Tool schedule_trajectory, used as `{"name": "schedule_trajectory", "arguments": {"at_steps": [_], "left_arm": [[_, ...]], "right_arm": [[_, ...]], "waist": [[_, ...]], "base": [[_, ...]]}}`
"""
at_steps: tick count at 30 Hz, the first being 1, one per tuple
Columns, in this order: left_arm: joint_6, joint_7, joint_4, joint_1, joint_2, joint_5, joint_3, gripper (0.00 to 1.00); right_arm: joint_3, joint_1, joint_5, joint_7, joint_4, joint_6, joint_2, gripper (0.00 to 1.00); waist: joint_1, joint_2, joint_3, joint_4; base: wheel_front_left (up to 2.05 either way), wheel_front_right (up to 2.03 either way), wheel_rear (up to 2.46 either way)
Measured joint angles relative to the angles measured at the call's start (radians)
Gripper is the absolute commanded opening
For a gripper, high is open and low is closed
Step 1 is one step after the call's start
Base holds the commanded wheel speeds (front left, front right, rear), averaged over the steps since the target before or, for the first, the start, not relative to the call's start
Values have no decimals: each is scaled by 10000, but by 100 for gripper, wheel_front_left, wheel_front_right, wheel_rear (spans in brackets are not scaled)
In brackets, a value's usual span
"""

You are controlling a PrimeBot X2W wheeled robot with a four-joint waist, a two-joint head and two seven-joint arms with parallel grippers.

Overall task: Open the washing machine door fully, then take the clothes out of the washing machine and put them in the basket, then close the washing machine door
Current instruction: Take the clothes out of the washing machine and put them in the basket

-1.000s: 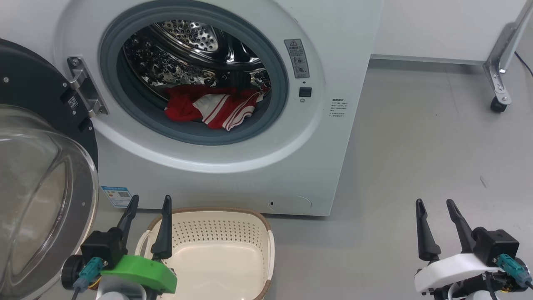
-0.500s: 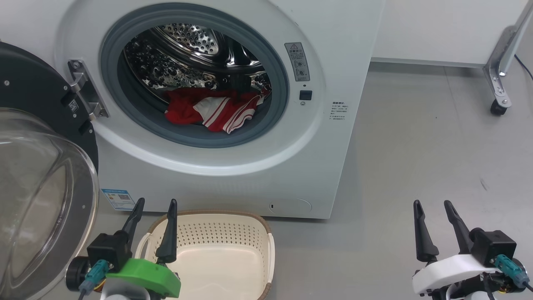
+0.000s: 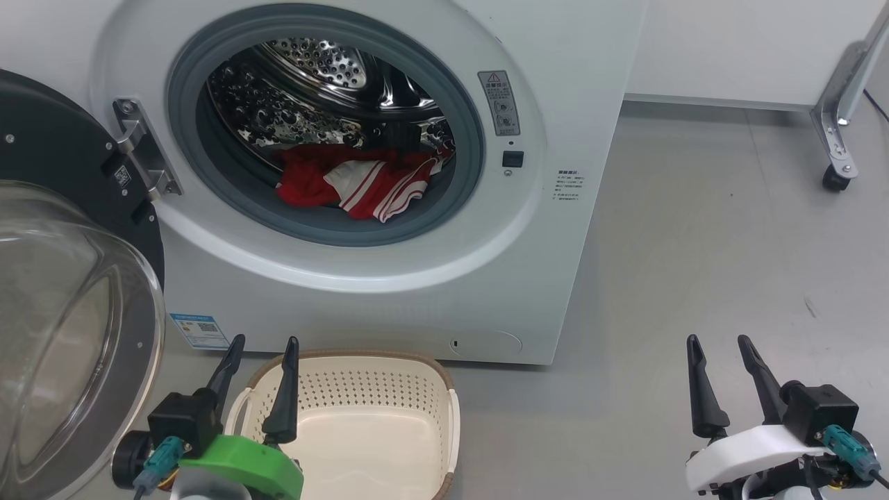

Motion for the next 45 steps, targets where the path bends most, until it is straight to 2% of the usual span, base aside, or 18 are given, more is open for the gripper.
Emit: {"name": "schedule_trajectory", "arguments": {"at_steps": [12, 23, 33, 45], "left_arm": [[35, -10, -104, 13, -6, -6, 31, 100], [102, -10, -219, 13, 31, -6, 176, 100], [288, 370, -428, -116, 383, 94, 320, 100], [621, 1557, -571, -1900, 1131, 94, 924, 100]], "right_arm": [[61, -3, 0, 0, -42, 0, -8, 100], [169, -42, -4, 4, -209, 4, -8, 100], [282, -45, -4, 4, -420, 2, 134, 100], [458, -580, 0, 2, -558, 98, 497, 100]], "waist": [[0, 0, 182, -89], [0, 0, 548, -514], [0, 0, 1225, -1024], [0, 0, 2607, -2050]], "base": [[0, 0, 0], [0, 0, 0], [0, 0, 0], [0, 0, 0]]}}
